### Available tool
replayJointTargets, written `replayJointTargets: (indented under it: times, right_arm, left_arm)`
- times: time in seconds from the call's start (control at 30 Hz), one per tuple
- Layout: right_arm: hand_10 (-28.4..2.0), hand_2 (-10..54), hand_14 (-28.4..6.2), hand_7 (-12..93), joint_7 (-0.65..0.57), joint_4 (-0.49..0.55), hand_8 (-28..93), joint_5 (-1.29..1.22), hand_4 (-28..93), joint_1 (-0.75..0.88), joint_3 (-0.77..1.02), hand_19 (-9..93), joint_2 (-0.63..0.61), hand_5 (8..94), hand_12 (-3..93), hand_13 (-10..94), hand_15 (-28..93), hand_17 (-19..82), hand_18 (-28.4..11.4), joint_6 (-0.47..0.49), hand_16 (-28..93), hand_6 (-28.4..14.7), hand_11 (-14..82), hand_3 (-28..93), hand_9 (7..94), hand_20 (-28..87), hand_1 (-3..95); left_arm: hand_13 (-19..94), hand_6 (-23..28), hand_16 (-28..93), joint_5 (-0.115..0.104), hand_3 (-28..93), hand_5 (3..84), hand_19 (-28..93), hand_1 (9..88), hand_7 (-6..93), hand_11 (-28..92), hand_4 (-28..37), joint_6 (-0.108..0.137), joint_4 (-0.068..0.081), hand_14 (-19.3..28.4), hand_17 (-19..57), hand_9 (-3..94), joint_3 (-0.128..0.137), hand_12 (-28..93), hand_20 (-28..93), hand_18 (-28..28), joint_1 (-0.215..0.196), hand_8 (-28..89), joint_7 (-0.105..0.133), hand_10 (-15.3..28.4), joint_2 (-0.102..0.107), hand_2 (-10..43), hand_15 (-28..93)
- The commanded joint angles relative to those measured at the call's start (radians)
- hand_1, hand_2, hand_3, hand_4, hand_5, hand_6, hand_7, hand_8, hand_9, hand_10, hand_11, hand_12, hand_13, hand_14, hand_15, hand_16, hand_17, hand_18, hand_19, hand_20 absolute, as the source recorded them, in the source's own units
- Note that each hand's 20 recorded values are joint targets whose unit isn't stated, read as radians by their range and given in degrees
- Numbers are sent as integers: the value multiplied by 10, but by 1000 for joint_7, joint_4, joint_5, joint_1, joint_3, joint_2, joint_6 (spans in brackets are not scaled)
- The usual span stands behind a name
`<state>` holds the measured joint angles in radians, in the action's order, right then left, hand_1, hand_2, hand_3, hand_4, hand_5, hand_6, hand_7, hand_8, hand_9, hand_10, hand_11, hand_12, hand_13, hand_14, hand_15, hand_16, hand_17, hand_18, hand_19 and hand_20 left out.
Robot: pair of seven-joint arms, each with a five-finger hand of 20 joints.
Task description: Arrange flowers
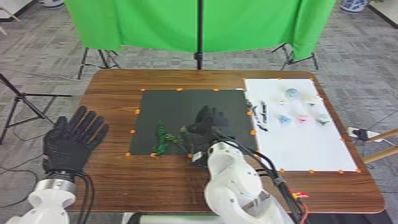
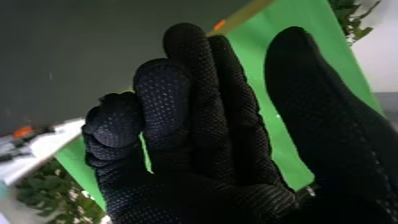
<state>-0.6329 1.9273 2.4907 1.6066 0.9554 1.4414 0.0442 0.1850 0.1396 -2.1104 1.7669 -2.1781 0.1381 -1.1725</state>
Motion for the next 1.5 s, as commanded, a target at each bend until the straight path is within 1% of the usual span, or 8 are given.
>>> replayJointTargets:
  times: [0.03, 0.23, 0.43, 0.63, 0.73, 0.93, 1.3, 1.5]
  right_arm:
    - [-165, -95, -161, 254, 26, 136, 186, -15, -244, 43, 46, 931, -104, 726, 352, 664, 664, 376, -272, 257, 351, -59, 253, 688, 781, 376, 521]
    - [-149, -95, -154, 329, 43, 172, 204, -32, -277, 94, 35, 927, -129, 722, 434, 664, 664, 368, -270, 323, 348, -39, 245, 653, 796, 374, 569]
    - [-148, -95, -154, 355, 75, 188, 210, -15, -277, 125, 15, 931, -127, 746, 453, 687, 669, 381, -271, 409, 352, -33, 265, 654, 820, 384, 562]
    - [-147, -95, -154, 354, 105, 138, 212, 51, -279, 151, 1, 932, -97, 747, 445, 690, 667, 383, -271, 360, 356, -32, 274, 644, 817, 385, 565]
    - [-144, -95, -151, 357, 102, 99, 211, 78, -281, 142, -8, 932, -86, 748, 446, 693, 667, 388, -271, 314, 356, -30, 275, 635, 820, 386, 572]
    - [-140, -95, -149, 373, 99, 51, 208, 109, -281, 129, -20, 932, -70, 757, 456, 706, 670, 399, -268, 231, 358, -25, 279, 632, 832, 395, 581]
    - [-136, -95, -148, 382, 114, -5, 209, 156, -281, 120, -24, 932, -19, 767, 482, 718, 669, 408, -269, 220, 362, -24, 261, 647, 849, 410, 594]
    - [-135, -95, -148, 383, 108, -35, 213, 175, -278, 118, -15, 932, 4, 766, 485, 717, 668, 409, -268, 220, 364, -22, 259, 661, 850, 409, 585]
  left_arm:
    - [312, 75, -29, -4, 708, 445, 351, 295, 110, 162, -260, -4, -4, 153, -40, 386, 15, 129, 200, 153, -28, -81, 7, 142, -19, 177, 421]
    - [313, 74, -30, -8, 707, 446, 349, 295, 111, 163, -260, 3, -6, 153, -39, 387, 28, 129, 200, 152, -34, -82, 6, 142, -12, 178, 423]
    - [313, 75, -31, -3, 708, 446, 350, 295, 111, 162, -261, -10, 0, 153, -38, 387, 22, 129, 201, 152, -18, -81, -7, 142, -13, 178, 424]
    - [313, 74, -31, 0, 708, 446, 350, 295, 111, 163, -261, -5, 5, 153, -39, 387, 12, 129, 201, 152, -13, -81, -13, 142, -9, 178, 424]
    - [314, 74, -31, 25, 708, 446, 349, 295, 111, 163, -262, -34, 13, 152, -39, 387, 9, 129, 201, 152, -9, -82, -17, 141, -9, 178, 423]
    - [312, 72, -31, 22, 705, 443, 348, 295, 111, 162, -265, -34, 17, 152, -39, 386, 1, 129, 201, 150, 1, -82, -14, 140, -4, 181, 420]
    - [312, 72, -29, -5, 712, 443, 347, 299, 110, 161, -256, -37, 19, 151, -39, 386, -5, 129, 202, 150, 1, -82, -15, 140, -1, 190, 418]
    - [312, 72, -29, -4, 710, 443, 347, 297, 109, 161, -258, -37, 22, 151, -39, 386, -11, 129, 202, 150, 6, -82, -22, 140, -2, 191, 418]
